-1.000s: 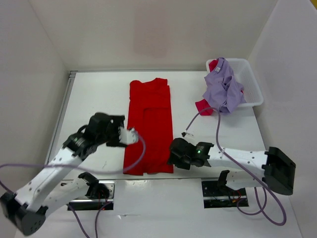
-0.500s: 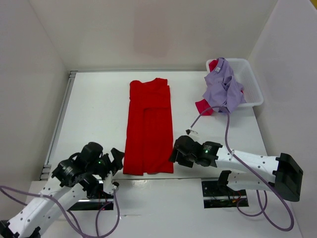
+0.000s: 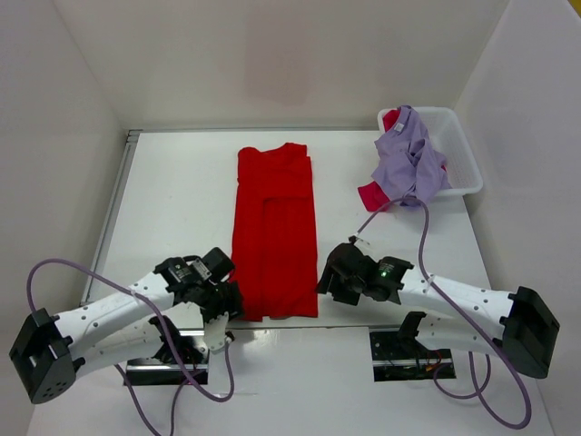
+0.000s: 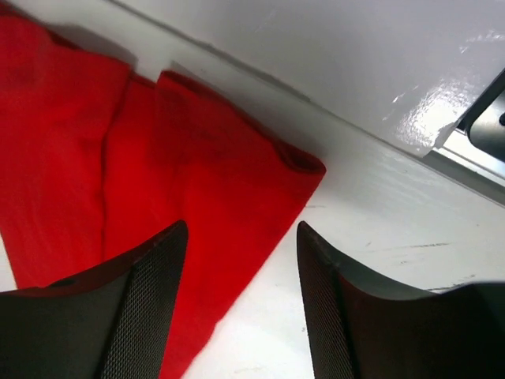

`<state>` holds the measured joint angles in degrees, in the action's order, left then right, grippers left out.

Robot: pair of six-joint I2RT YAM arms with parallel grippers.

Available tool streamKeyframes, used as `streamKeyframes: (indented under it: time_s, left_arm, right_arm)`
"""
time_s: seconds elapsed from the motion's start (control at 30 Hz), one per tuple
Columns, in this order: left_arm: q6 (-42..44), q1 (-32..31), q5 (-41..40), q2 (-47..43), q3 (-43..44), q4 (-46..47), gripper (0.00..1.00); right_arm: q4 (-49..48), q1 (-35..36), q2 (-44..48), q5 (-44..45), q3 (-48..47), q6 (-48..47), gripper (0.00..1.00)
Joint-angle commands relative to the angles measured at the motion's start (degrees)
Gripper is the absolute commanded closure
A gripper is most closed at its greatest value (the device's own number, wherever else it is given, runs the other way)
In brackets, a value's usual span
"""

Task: Fold and stack the t-shirts
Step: Grab the bottom of the folded rectangular tshirt with both arms

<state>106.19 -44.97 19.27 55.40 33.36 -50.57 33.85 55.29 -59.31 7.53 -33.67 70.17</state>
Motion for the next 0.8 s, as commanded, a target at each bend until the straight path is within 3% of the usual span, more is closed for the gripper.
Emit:
streamKeyframes:
  time_s: [0.0,0.5,0.7,0.77]
  left_arm:
    - [3.8,-2.4,0.1,-0.5,-2.0,-1.2,0.35]
    - [3.8,-3.7,-4.4,8.3,-1.5,1.6,0.4]
    - [2.6,-4.9,-4.9,13.5,0.6,1.6,0.51]
    - [2.6,-4.9,-4.9,14.6,1.1,1.6,0.61]
  right_arm:
    - [-0.8,-0.3,-0.1,-0.4,0.4,-1.2,0.35]
    - [-6.9,-2.1,-11.9,-3.8,-3.1,-7.1,0.35]
    - [-8.6,-2.7,-14.9,-5.9,-3.2,-9.2,0.35]
    - [-8.6,-2.7,-16.8,-5.9,-3.8,-9.9,0.35]
